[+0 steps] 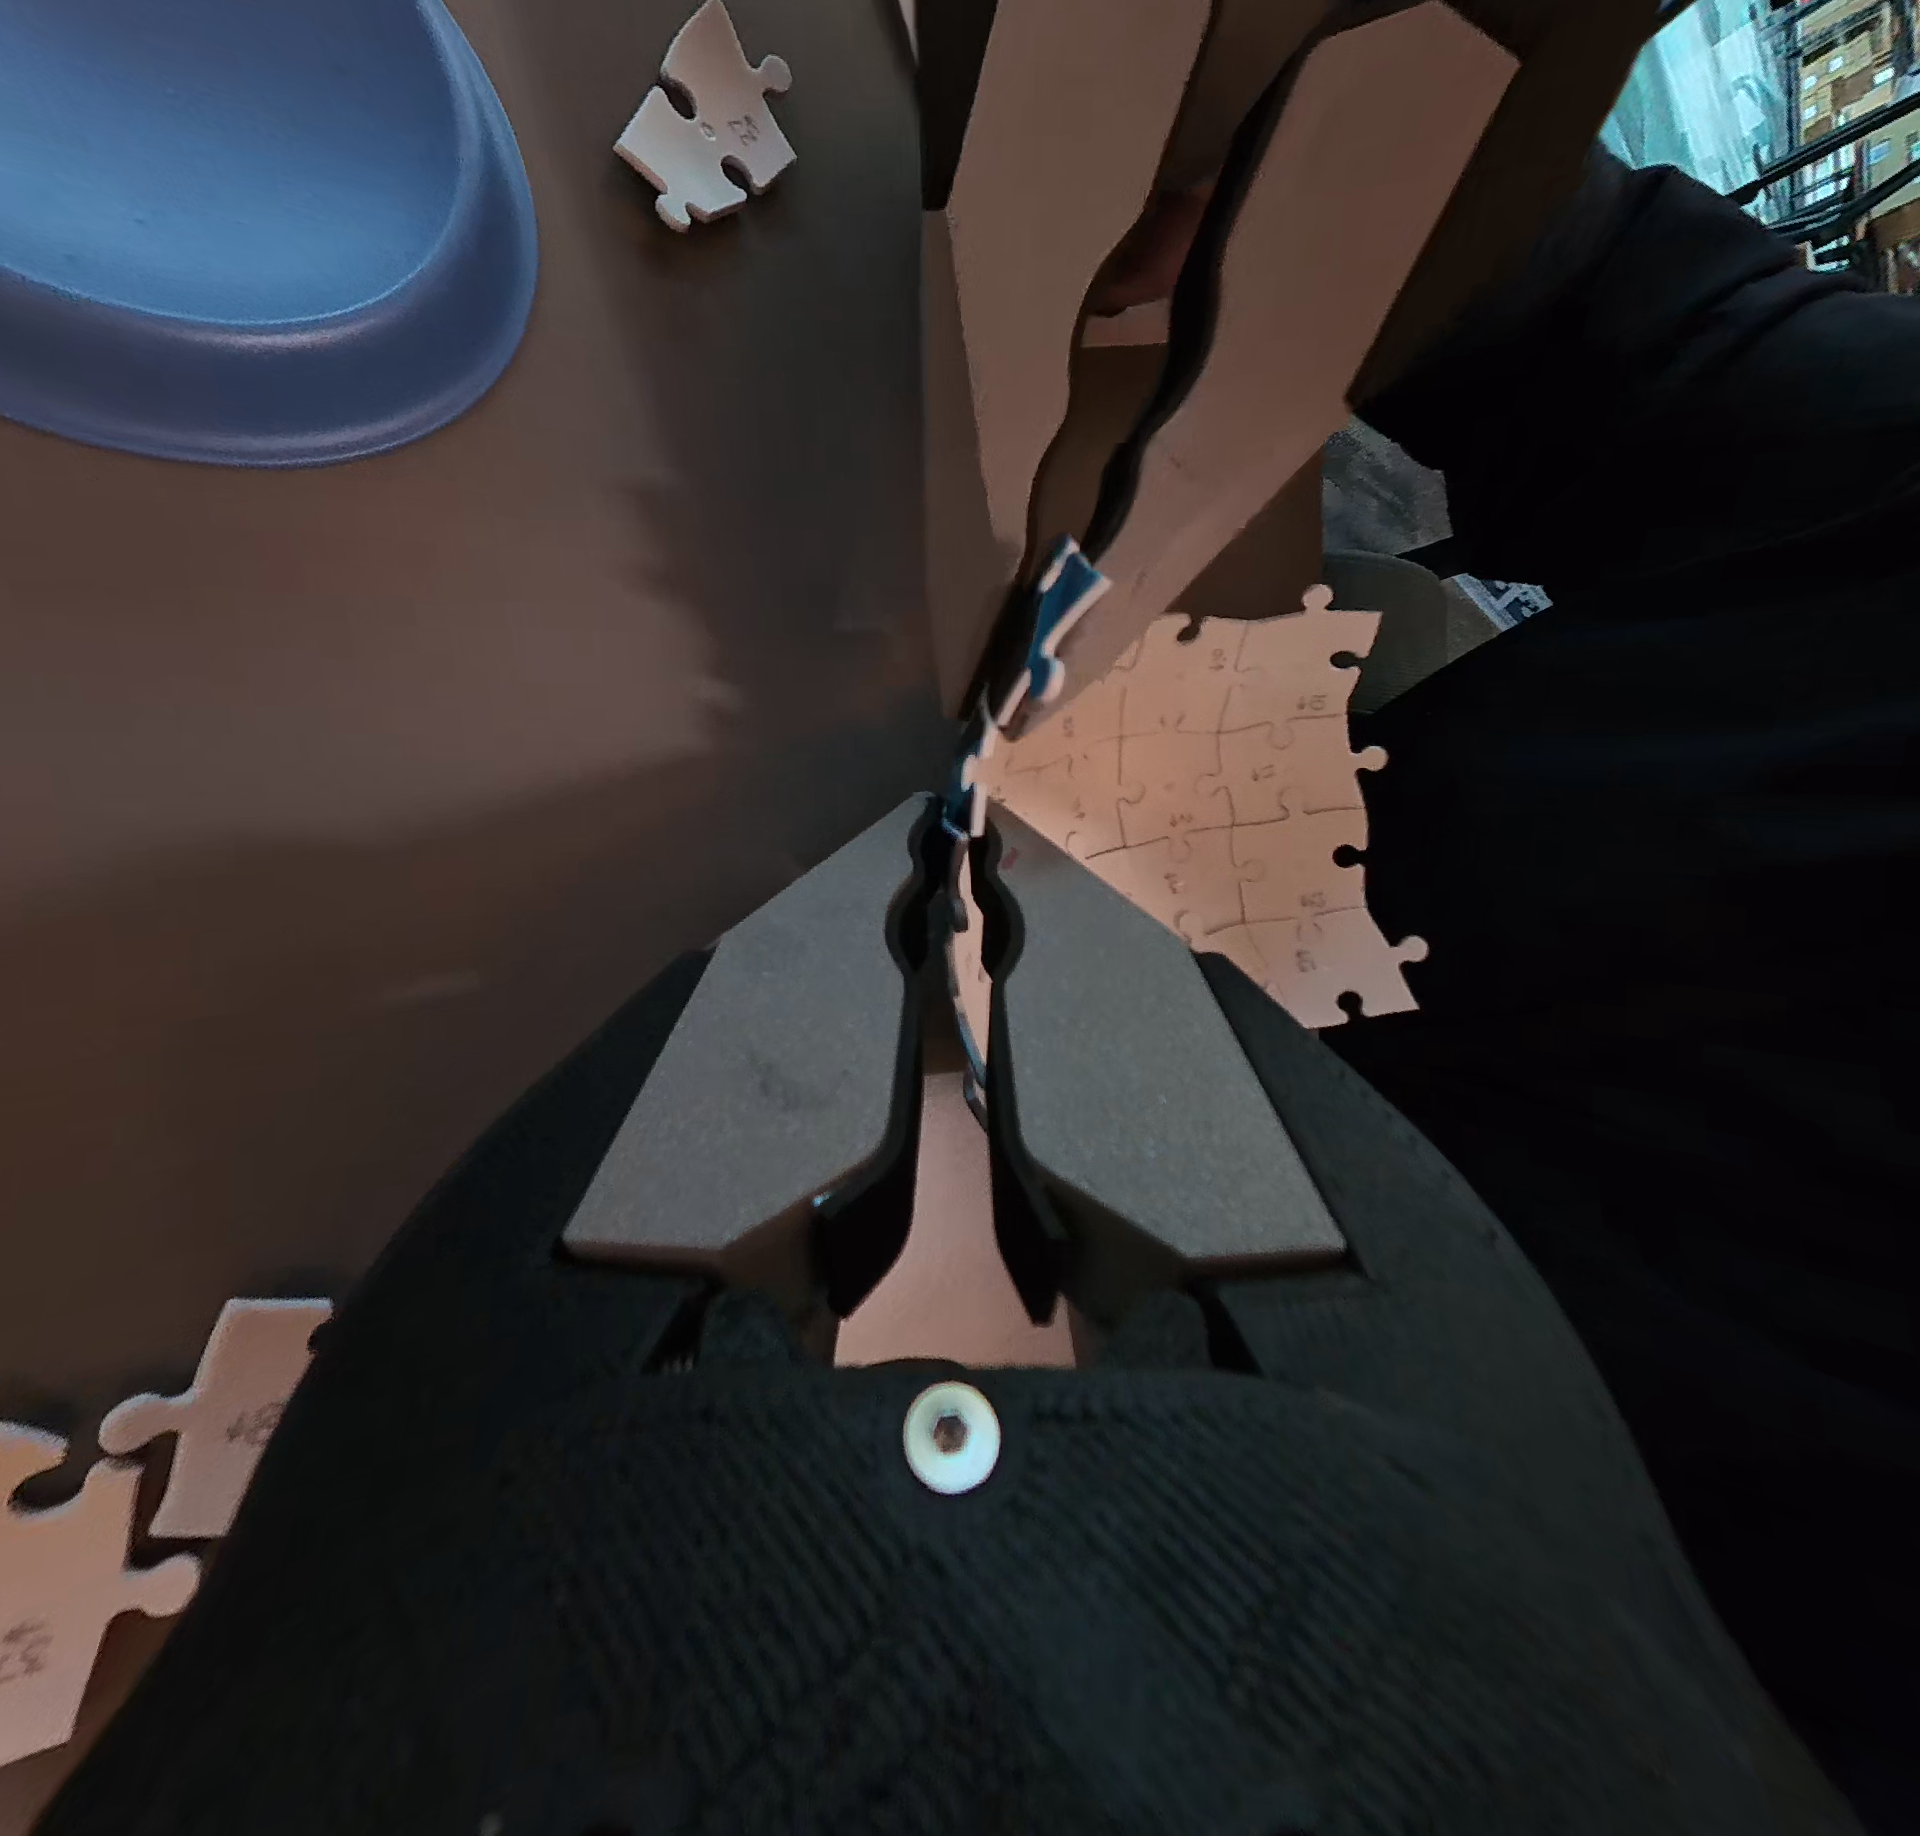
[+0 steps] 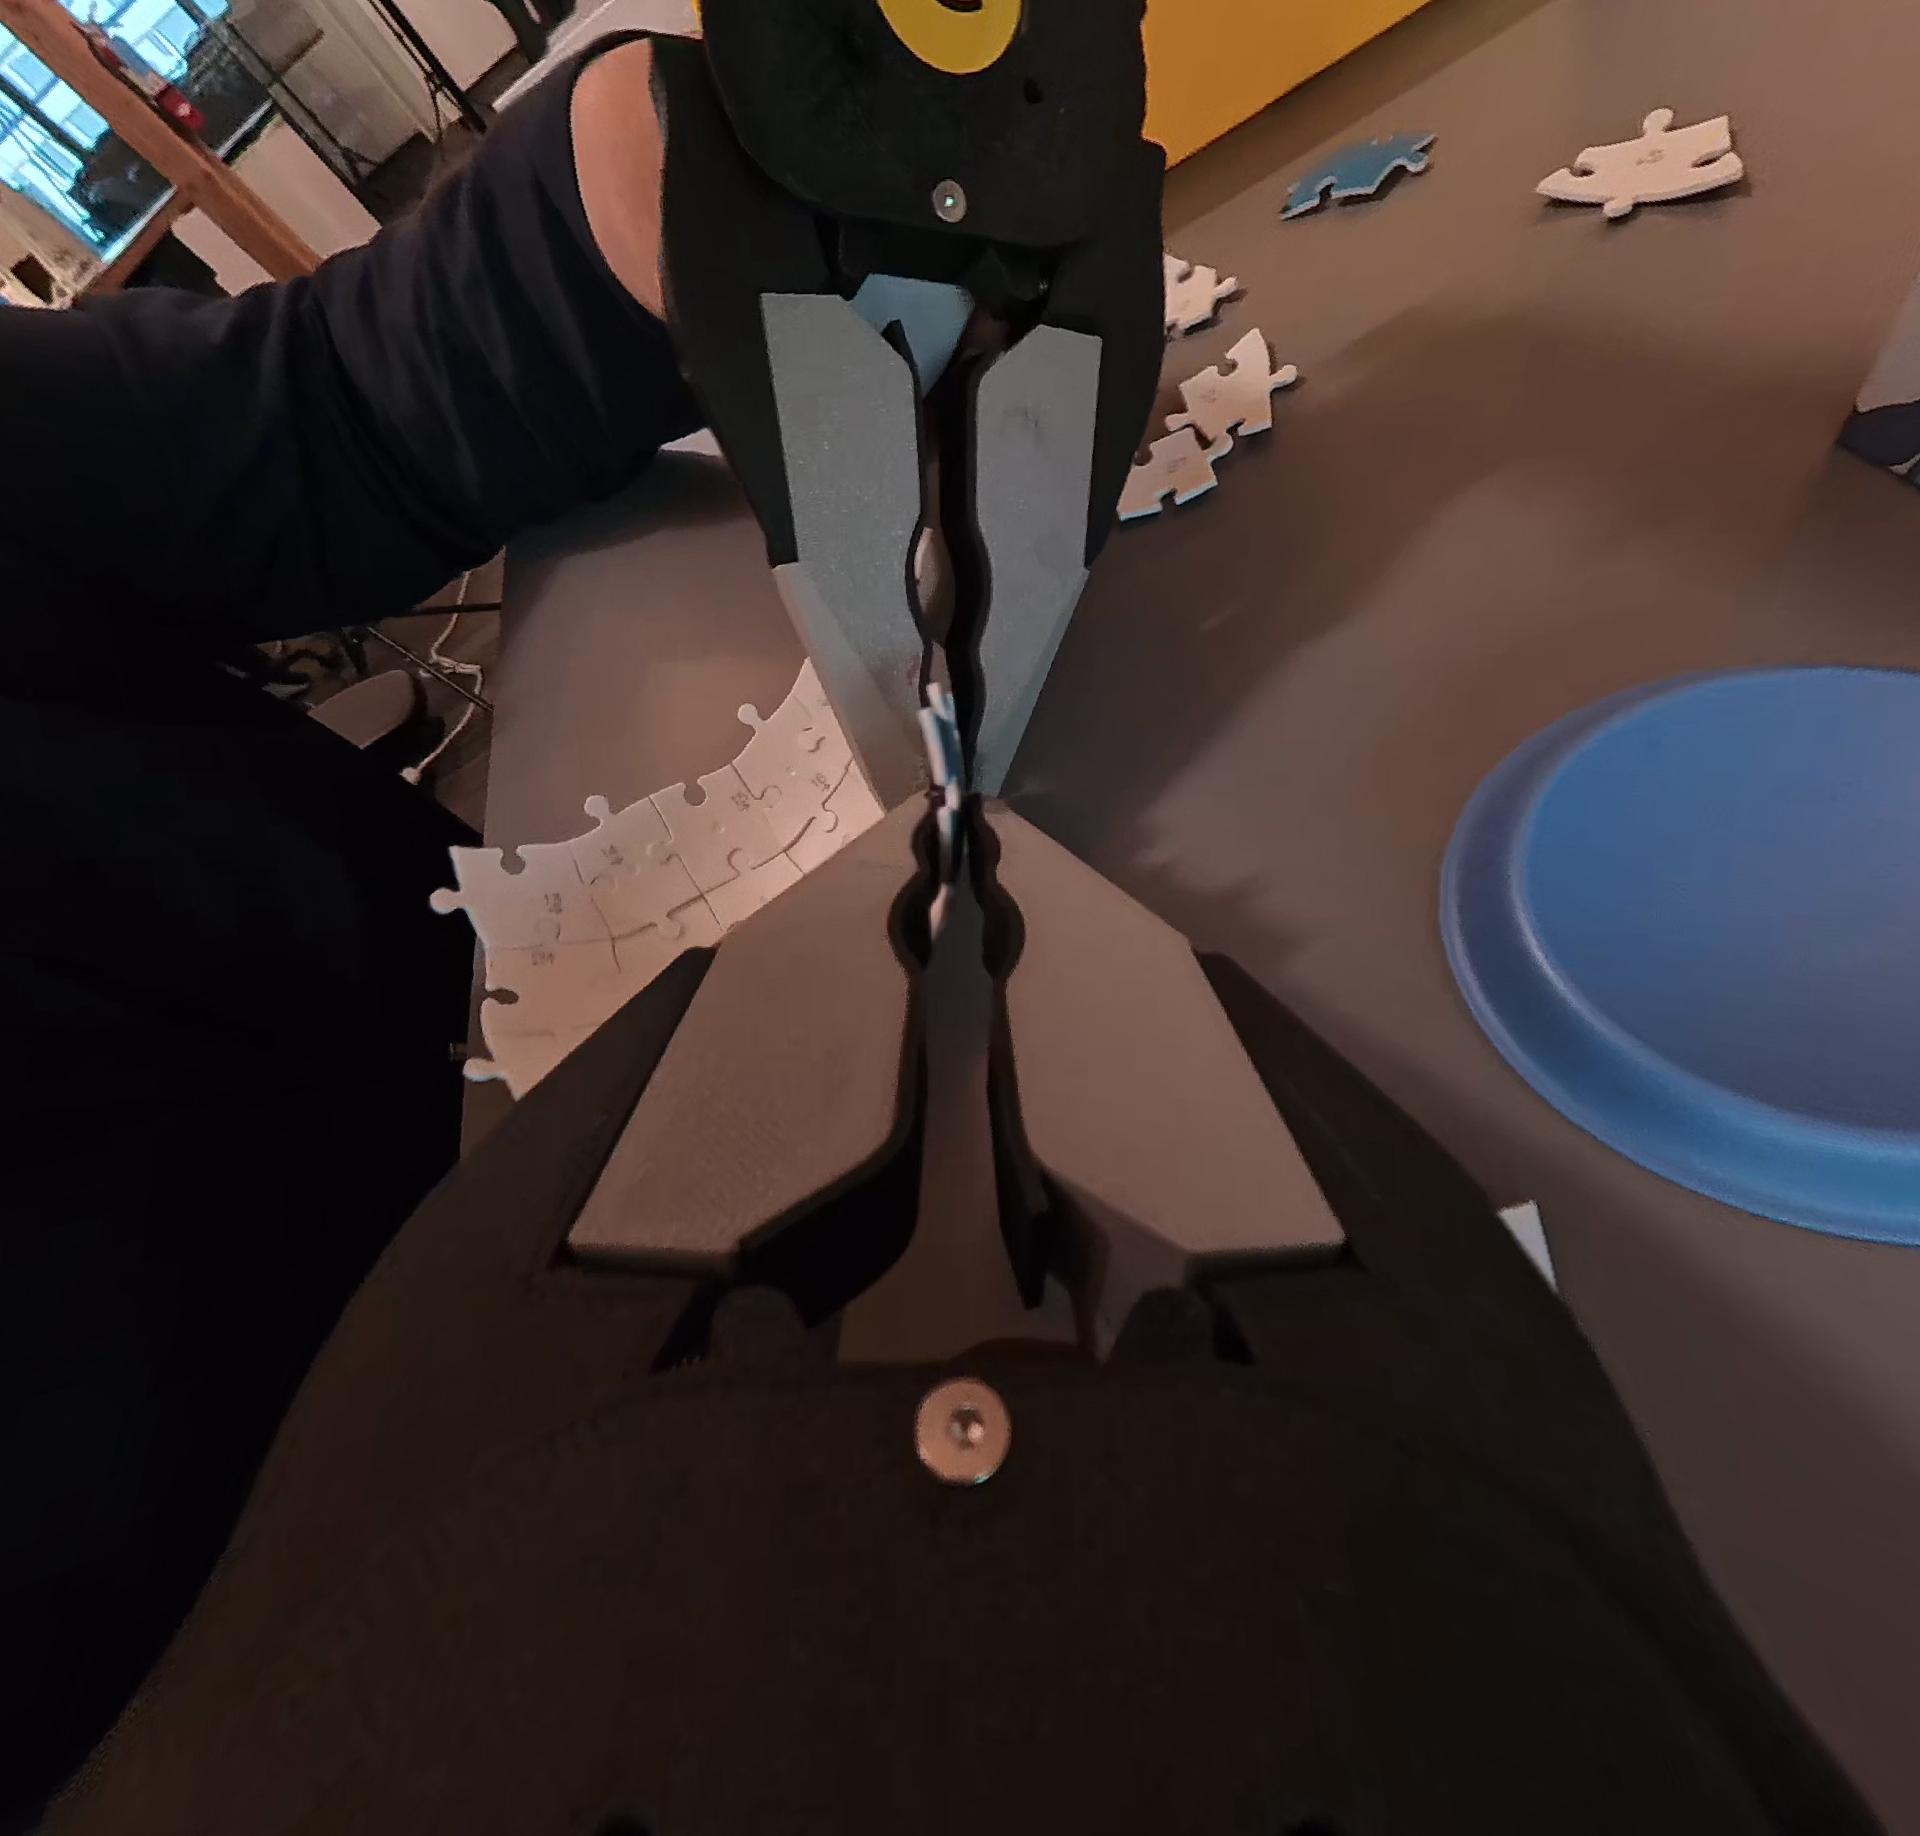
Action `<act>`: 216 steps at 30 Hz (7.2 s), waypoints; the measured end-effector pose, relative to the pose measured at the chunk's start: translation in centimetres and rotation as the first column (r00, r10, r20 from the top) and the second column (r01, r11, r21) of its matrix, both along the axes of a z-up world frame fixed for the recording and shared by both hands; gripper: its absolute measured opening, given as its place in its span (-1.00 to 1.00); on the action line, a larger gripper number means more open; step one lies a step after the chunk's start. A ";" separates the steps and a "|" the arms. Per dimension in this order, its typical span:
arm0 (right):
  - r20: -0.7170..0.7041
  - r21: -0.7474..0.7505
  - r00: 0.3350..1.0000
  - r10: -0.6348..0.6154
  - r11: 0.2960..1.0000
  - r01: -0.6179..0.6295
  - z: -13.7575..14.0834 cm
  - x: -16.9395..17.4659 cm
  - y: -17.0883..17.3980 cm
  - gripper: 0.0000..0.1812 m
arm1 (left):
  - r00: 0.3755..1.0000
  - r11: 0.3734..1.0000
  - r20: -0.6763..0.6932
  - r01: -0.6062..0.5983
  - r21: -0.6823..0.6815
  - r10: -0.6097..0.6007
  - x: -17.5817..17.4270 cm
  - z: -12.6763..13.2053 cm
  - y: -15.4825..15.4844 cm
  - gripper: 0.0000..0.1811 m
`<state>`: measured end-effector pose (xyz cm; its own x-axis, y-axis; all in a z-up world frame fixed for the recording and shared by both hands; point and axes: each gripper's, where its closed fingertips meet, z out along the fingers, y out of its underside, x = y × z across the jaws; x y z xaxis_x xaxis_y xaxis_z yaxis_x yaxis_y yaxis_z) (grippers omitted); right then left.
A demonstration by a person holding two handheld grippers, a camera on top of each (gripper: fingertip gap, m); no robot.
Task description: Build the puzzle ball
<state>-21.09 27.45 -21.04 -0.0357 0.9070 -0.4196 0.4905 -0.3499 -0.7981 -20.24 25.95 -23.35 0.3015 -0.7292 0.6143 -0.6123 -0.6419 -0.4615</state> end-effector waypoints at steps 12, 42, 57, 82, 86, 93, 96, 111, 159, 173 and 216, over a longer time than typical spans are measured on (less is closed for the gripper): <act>0.033 -0.070 0.999 -0.016 0.997 0.018 -0.5 -0.1 0.0 -1.00 | 0.999 1.000 -0.035 0.004 0.008 -0.004 0.0 -0.3 -0.3 -0.97; 0.042 0.045 0.999 0.032 0.998 -0.034 -0.7 0.3 -0.5 -0.97 | 1.000 1.000 0.004 -0.004 -0.026 0.004 -0.3 0.1 -0.1 -1.00; 0.035 0.014 0.998 0.053 0.998 -0.054 -0.5 0.4 -0.8 -0.97 | 1.000 1.000 0.002 0.012 -0.016 -0.012 -0.4 0.1 -0.2 -0.99; -0.153 0.127 0.976 -0.154 0.976 0.174 3.9 2.2 3.8 -0.87 | 0.981 0.981 -0.023 -0.195 0.010 0.195 -2.7 0.6 -0.4 -0.86; -0.172 0.146 0.972 -0.162 0.971 0.188 4.4 2.3 3.9 -0.87 | 0.974 0.975 -0.027 -0.223 0.025 0.223 -3.2 0.8 -0.8 -0.83; -0.231 0.151 0.952 -0.203 0.959 0.241 5.6 2.9 4.5 -0.86 | 0.959 0.957 0.019 -0.284 0.059 0.283 -4.1 2.9 -0.4 -0.73; -0.252 0.170 0.942 -0.224 0.947 0.271 6.1 3.2 4.9 -0.86 | 0.942 0.932 0.043 -0.335 0.136 0.332 -5.8 5.4 0.4 -0.70; -0.231 0.321 0.921 -0.314 0.869 0.377 5.6 3.3 6.4 -0.85 | 0.808 0.688 0.116 -0.558 0.464 0.577 -15.5 10.2 4.1 -0.62; -0.196 0.377 0.937 -0.290 0.860 0.345 3.9 1.9 5.4 -0.81 | 0.699 0.601 -0.111 -0.510 0.615 0.706 -12.9 9.6 10.3 -0.47; -0.208 0.370 0.931 -0.300 0.857 0.359 4.0 1.9 5.6 -0.81 | 0.679 0.656 -0.181 -0.548 0.519 0.711 -13.6 4.5 12.5 -0.45; -0.264 0.379 0.930 -0.257 0.859 0.345 5.7 1.8 4.3 -0.81 | 0.716 0.805 -0.425 -0.332 0.491 0.554 -13.8 -1.0 -2.2 -0.40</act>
